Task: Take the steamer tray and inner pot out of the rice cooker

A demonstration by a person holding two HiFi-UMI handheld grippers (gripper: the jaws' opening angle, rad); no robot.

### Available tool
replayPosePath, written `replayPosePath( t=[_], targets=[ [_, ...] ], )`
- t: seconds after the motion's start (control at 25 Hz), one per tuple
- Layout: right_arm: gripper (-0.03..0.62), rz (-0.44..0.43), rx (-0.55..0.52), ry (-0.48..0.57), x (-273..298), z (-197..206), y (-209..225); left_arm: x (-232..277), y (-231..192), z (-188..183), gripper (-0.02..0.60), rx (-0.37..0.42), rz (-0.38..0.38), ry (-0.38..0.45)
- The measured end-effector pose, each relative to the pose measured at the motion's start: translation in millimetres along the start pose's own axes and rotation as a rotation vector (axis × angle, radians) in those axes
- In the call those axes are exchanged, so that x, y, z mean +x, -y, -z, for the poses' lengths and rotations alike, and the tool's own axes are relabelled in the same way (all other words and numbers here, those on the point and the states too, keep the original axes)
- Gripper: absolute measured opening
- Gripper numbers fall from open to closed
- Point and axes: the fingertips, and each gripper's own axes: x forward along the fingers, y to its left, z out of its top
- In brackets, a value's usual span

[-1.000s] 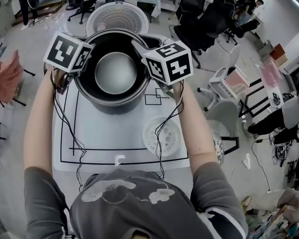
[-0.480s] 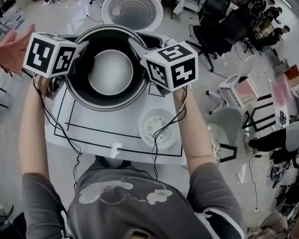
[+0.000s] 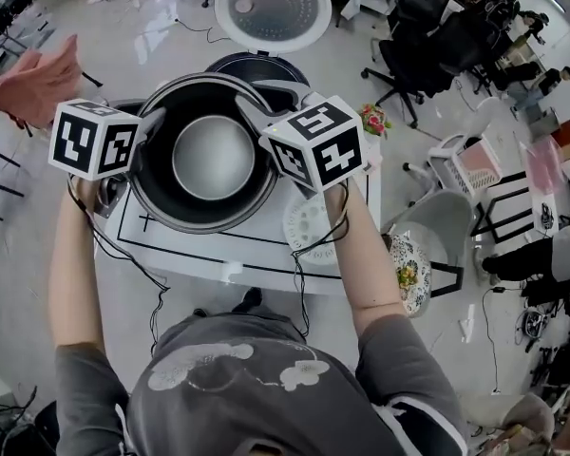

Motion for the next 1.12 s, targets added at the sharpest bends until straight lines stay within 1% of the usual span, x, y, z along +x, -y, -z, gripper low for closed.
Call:
replayPosePath(
  t=[0.24,0.44,0.72,0.88,0.96,1.04,1.12],
  targets=[
    [0.089,0.007,0.073,-0.047,9.6,31.2,-39.7,-1.6,-2.9,48.1,0.054,-0.005,0.052,-0.043],
    [0.089,0.023,0.101,-0.093,19.4,59.4,-67.3,4.1,-4.6,83.3,0.054,-0.009,0.104,-0.07],
    [0.089,0.067,0.178,-0.145,26.8,125.2,-85.3,36.4,5.0,136.6,0.055,-0.019,0.149,-0.15],
    [0.089,0.064,0.23,-0.168,35.7,166.0,-86.8,63.3,8.2,163.2,0.057,-0.02,0.163,-0.206],
    [0.089,0.066,0.271,-0.199,39.8,185.5,-85.8,74.3,10.6,172.6,0.057,-0.004,0.162,-0.23],
    [0.078,0.083,0.346,-0.223,43.7,201.3,-82.5,82.3,12.7,177.9,0.058,0.048,0.143,-0.249],
    [0.078,0.097,0.375,-0.227,45.9,208.1,-77.9,86.8,14.0,177.7,0.055,0.096,0.125,-0.263]
  ],
)
